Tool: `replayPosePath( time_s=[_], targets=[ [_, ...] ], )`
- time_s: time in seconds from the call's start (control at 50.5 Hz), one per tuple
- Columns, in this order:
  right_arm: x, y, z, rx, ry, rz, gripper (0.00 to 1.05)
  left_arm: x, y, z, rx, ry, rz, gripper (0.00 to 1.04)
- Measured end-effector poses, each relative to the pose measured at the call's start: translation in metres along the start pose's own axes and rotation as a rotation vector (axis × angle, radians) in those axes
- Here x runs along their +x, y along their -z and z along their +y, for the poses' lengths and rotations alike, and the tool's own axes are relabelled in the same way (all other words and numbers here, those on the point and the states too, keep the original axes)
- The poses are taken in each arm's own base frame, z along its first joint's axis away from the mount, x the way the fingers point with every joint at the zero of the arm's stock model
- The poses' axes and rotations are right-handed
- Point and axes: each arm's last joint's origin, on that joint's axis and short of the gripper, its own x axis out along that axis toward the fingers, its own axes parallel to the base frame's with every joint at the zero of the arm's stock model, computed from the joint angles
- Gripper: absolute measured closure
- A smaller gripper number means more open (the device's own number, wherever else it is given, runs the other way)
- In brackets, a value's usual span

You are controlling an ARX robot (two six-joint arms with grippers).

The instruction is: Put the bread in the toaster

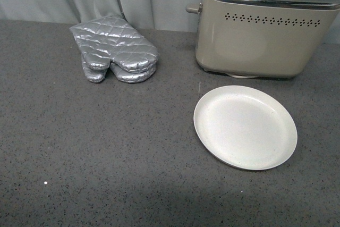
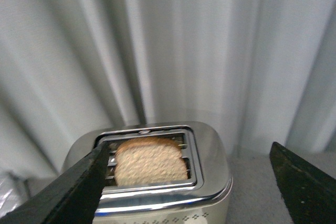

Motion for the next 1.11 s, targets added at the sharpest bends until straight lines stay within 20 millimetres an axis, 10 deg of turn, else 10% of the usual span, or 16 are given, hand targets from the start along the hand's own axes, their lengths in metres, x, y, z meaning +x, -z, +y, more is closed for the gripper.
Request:
replayPosePath(
  time_s=[0.337, 0.455, 0.673, 1.109],
  targets=[
    [-0.166, 0.106, -0.089, -0.109, -0.088, 0.095, 0.80, 0.000, 0.000, 0.000, 0.000, 0.000, 0.000, 0.07],
    [-0.191, 0.100, -0.092, -0.106, -0.103, -0.034, 1.04, 0.000, 0.000, 0.000, 0.000, 0.000, 0.001, 0.07],
    [-0.193, 0.099, -0.092, -0.108, -0.102, -0.054, 1.00, 0.000, 0.000, 0.000, 0.000, 0.000, 0.001, 0.07],
    [-0.193, 0.099, -0.092, -0.108, -0.102, -0.054, 0.24, 0.000, 0.000, 0.000, 0.000, 0.000, 0.002, 0.07]
  ],
)
